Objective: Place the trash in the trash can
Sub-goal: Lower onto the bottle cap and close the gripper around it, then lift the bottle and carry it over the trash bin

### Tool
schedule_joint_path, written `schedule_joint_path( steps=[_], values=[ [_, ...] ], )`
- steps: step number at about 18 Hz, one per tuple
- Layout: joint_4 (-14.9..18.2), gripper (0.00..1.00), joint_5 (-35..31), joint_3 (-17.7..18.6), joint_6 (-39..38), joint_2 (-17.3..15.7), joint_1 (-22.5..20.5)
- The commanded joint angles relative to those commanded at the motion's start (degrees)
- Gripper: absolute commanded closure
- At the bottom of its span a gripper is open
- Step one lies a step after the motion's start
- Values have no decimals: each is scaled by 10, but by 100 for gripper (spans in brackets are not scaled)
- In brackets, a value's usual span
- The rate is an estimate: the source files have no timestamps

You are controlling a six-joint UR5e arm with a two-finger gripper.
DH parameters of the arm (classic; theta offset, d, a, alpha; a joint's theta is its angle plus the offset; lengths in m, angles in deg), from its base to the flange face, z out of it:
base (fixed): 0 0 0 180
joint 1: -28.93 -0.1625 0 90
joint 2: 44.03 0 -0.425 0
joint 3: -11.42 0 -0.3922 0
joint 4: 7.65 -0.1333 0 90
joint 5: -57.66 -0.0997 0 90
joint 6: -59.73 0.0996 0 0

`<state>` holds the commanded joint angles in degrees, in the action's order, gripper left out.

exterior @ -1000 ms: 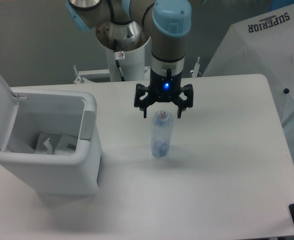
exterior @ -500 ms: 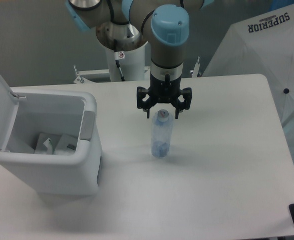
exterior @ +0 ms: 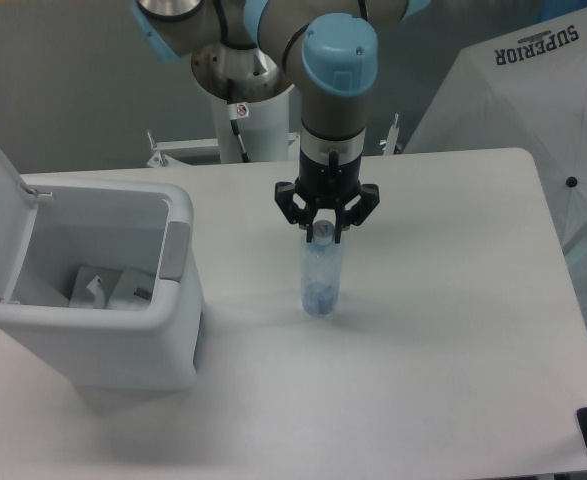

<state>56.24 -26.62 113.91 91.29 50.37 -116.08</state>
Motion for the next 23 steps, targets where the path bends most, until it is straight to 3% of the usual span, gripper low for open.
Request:
schedule_joint_path(
  steps=[9, 17, 23],
  values=[
    [4, 90, 9, -37, 0, -2, -1],
    [4, 90, 111, -120, -20, -7, -14],
    [3, 93, 185, -182, -88, -22, -16]
  ],
)
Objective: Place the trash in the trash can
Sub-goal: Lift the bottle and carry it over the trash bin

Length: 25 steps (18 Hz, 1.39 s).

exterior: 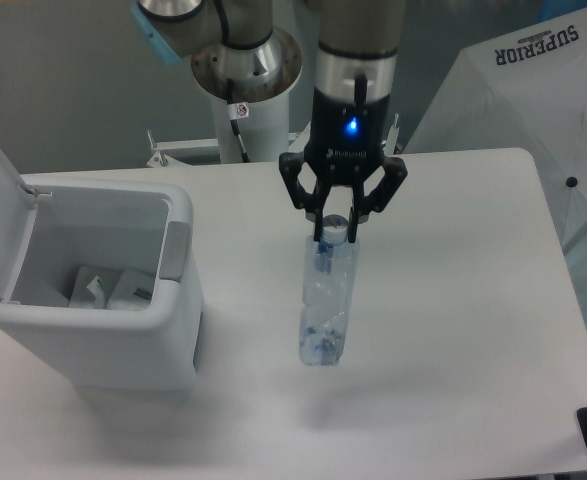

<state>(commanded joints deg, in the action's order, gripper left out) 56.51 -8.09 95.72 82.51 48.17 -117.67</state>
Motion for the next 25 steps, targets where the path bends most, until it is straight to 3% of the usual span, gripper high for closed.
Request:
schedule_joint_path(
  steps=[3, 13, 19, 25],
  values=[
    [-1, 93, 25, -15, -19, -17, 2],
    [2, 93, 110, -5, -19, -99, 8],
    [29, 93, 109, 3, -11, -133, 59],
    [61, 93, 104, 60, 31, -189, 79]
  ],
)
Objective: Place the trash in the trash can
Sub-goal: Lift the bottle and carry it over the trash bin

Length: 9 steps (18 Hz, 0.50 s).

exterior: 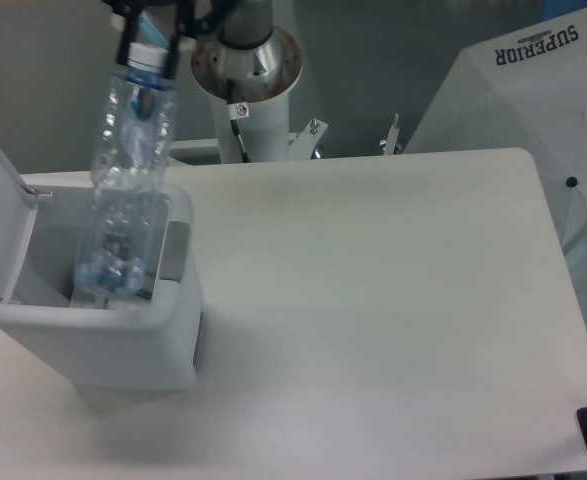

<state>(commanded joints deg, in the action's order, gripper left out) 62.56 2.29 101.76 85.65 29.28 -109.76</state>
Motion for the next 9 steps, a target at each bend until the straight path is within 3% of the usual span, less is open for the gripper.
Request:
schedule_joint_path(
  steps=[5, 9],
  values=[
    [57, 93, -10, 3, 40, 0, 5],
    [68, 93, -18, 1, 41, 12, 12]
  ],
)
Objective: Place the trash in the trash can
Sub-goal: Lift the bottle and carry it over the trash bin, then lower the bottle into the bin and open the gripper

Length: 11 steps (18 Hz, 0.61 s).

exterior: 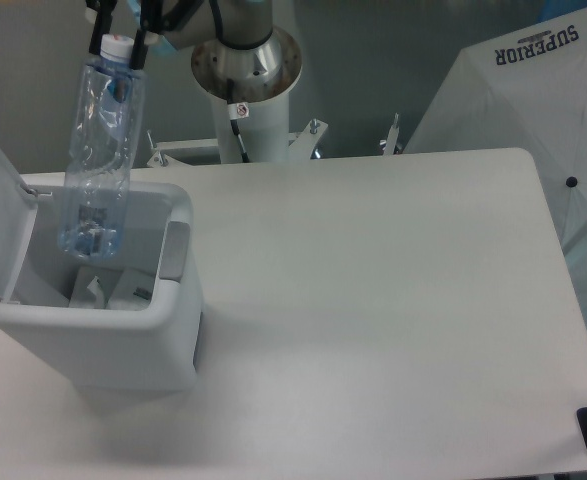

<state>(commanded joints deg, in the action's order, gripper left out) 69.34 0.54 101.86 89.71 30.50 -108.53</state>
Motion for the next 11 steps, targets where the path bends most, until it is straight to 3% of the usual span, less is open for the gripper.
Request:
schedule_joint_path(
  steps=[5, 11],
  values=[
    [37, 93, -10, -32, 0, 46, 21],
    [41, 91, -47, -50, -1, 88, 58]
  ],
)
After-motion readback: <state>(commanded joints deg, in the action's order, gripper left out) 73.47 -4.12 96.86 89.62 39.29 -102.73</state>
